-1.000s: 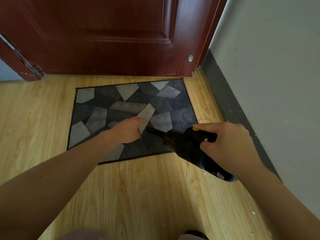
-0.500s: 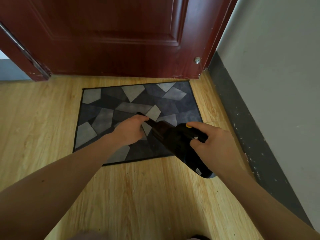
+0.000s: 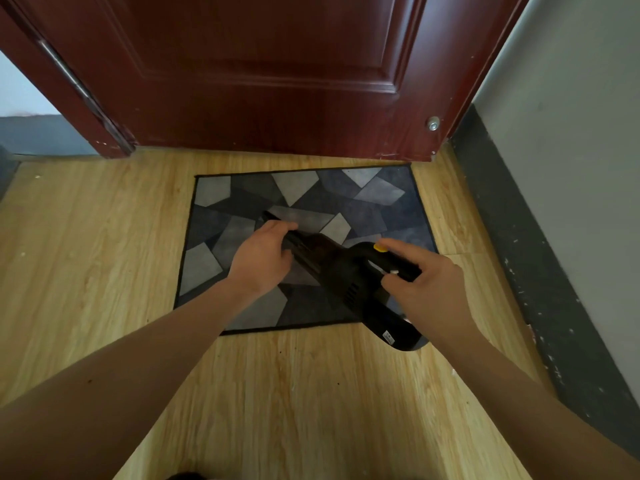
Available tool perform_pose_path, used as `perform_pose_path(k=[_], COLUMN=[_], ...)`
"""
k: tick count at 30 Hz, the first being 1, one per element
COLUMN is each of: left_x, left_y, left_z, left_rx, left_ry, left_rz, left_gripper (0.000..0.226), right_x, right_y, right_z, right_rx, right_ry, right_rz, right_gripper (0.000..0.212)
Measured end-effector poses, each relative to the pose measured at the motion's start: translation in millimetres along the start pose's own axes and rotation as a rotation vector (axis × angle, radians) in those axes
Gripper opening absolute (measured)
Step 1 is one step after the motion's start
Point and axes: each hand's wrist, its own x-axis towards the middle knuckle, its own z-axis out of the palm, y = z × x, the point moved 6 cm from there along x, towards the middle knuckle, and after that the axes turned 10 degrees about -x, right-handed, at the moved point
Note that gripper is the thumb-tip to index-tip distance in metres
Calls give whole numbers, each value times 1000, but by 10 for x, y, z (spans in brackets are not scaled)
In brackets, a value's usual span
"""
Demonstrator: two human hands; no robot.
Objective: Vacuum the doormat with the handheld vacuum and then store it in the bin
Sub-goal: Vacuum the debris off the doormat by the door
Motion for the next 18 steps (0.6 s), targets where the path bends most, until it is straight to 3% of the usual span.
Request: perform_pose_path(k=[18], left_x=[93], left_y=[-334], left_z=[-940], left_rx=[-58], left_ry=[302], left_rz=[-112], left_gripper=[43], right_x=[671], right_y=[-835], right_z=[621], right_rx=[131], right_ry=[-252], right_rz=[-67], right_gripper=[59])
